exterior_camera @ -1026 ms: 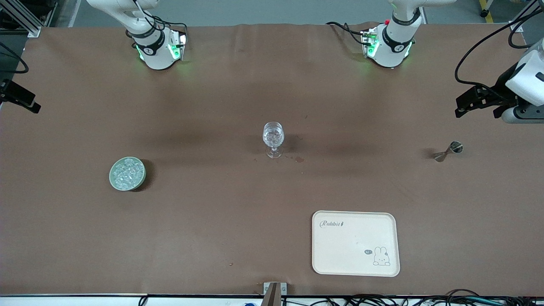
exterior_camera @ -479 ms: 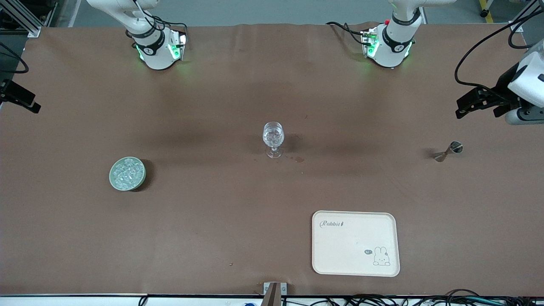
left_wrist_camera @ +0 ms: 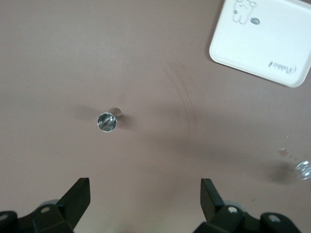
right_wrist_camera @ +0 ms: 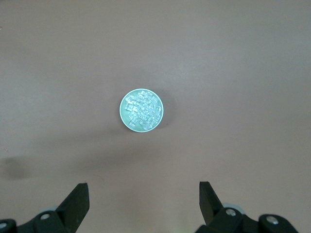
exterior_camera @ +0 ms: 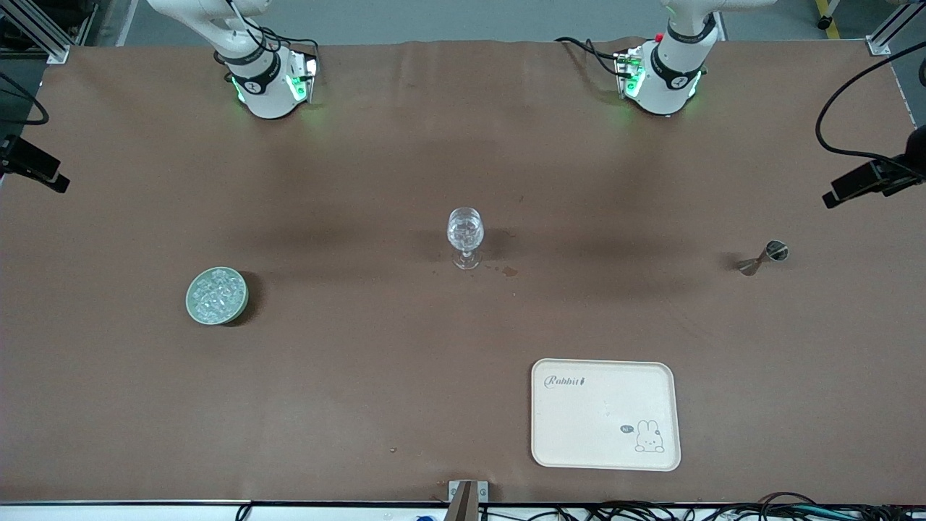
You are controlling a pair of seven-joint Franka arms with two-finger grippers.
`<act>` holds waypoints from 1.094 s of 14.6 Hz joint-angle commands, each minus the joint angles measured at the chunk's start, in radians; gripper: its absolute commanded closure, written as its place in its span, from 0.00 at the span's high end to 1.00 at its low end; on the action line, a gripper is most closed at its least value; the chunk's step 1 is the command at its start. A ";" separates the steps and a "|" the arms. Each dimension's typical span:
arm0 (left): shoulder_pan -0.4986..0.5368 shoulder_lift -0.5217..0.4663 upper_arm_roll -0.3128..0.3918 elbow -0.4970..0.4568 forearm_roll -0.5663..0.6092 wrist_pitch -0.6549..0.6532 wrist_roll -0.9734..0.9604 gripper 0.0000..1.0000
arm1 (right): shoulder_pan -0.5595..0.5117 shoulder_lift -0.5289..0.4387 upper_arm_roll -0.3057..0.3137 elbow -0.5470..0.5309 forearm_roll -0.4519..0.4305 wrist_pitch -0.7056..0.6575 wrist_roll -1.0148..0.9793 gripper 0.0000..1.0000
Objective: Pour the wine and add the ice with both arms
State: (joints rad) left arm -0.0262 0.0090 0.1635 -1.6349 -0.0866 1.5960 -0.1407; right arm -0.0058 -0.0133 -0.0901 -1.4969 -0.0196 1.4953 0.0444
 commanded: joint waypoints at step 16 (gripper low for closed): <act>0.014 0.577 0.611 0.107 -0.675 -0.131 -0.100 1.00 | 0.003 -0.010 0.003 -0.019 0.018 0.011 -0.014 1.00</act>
State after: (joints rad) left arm -0.0200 0.5031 0.7153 -1.5740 -0.6657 1.5305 -0.2122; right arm -0.0037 -0.0133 -0.0872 -1.5015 -0.0195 1.4956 0.0430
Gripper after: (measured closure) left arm 0.000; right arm 0.000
